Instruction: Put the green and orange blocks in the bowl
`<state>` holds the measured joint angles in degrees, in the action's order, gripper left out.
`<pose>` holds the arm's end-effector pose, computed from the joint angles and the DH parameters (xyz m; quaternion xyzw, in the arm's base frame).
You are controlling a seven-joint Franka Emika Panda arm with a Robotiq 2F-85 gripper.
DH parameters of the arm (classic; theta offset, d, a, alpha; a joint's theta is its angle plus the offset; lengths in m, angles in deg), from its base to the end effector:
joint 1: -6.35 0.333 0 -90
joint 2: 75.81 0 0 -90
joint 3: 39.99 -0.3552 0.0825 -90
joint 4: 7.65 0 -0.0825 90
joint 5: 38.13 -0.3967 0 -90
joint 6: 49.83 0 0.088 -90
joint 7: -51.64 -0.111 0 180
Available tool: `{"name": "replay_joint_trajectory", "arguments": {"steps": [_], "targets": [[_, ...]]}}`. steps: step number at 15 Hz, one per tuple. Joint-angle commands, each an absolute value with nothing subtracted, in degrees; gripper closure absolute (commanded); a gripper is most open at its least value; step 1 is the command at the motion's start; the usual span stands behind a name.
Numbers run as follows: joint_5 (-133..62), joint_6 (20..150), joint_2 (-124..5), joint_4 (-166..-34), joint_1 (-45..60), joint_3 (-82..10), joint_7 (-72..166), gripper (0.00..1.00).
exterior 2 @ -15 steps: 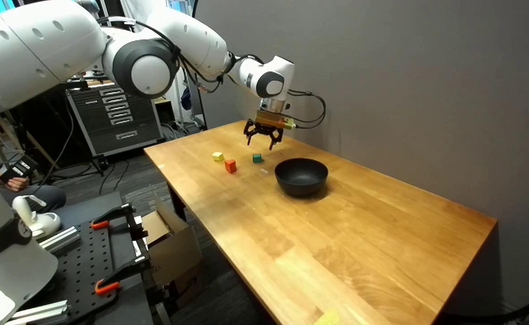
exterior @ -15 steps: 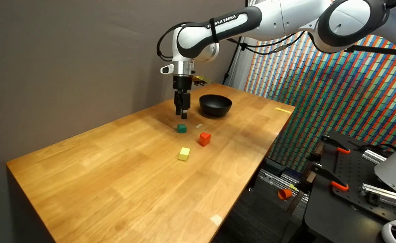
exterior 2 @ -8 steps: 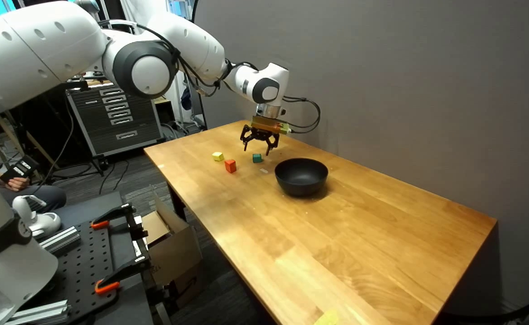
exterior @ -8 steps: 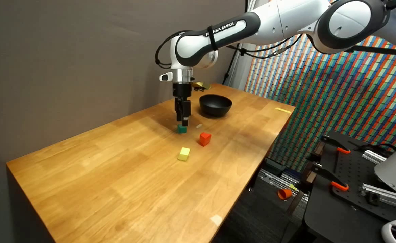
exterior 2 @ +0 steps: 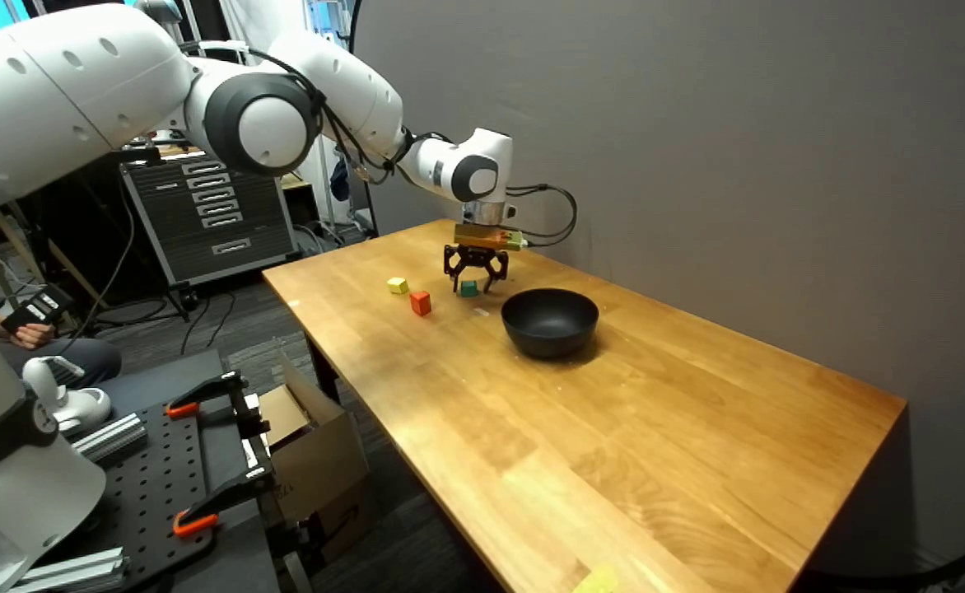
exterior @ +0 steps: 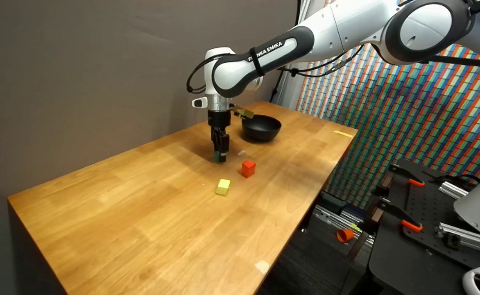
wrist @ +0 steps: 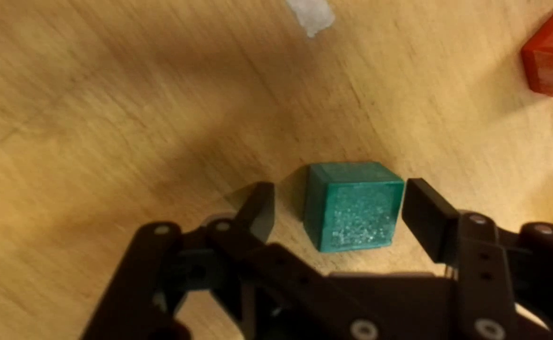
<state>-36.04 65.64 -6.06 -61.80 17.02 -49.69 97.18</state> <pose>0.7766 0.2290 0.1094 -0.8565 -0.5073 0.0504 0.0799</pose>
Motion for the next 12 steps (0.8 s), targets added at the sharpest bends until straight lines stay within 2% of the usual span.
{"name": "replay_joint_trajectory", "arguments": {"steps": [1,4,8,12], "targets": [[-34.9,69.1,-7.6,-64.0,17.7,-48.1,95.1,0.58],[-34.3,69.4,-8.8,-64.7,17.7,-46.2,93.6,0.81],[-30.5,68.3,-13.5,-65.5,18.1,-40.5,87.9,0.85],[-27.2,67.0,-18.5,-66.6,18.1,-33.8,81.1,0.85]]}}
